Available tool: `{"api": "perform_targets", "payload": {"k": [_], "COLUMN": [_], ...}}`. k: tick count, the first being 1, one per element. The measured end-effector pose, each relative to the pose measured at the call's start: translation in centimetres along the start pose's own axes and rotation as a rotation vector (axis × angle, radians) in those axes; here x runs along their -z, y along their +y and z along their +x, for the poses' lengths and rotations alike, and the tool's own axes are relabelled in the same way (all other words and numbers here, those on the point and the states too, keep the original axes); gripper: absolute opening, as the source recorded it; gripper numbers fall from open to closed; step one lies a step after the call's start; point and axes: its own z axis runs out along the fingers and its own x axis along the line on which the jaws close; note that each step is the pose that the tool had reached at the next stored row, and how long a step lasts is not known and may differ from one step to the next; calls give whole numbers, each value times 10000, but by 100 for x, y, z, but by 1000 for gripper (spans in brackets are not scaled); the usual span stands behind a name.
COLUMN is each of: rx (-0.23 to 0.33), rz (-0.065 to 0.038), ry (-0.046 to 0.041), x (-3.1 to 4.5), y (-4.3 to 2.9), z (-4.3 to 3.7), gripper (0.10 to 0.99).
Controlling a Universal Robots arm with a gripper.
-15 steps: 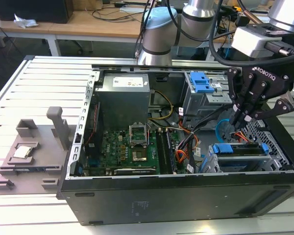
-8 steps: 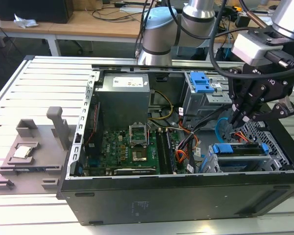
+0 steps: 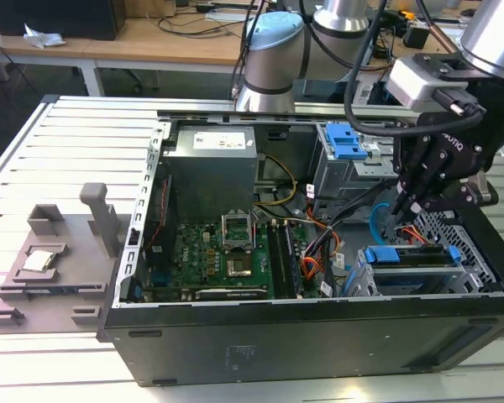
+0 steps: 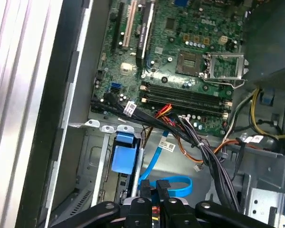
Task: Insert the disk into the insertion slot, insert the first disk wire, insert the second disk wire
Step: 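Insert the second disk wire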
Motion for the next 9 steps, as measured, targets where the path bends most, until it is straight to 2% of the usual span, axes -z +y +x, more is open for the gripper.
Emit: {"api": "perform_targets", "payload": {"k": [4, 8, 9], "rx": [-863, -984, -997], "rz": [-13, -13, -14], "ry": [3, -5, -5], "x": [-8, -18, -32], "y": [-1, -5, -2], "z": [0, 5, 37], "gripper": [165, 165, 165]}}
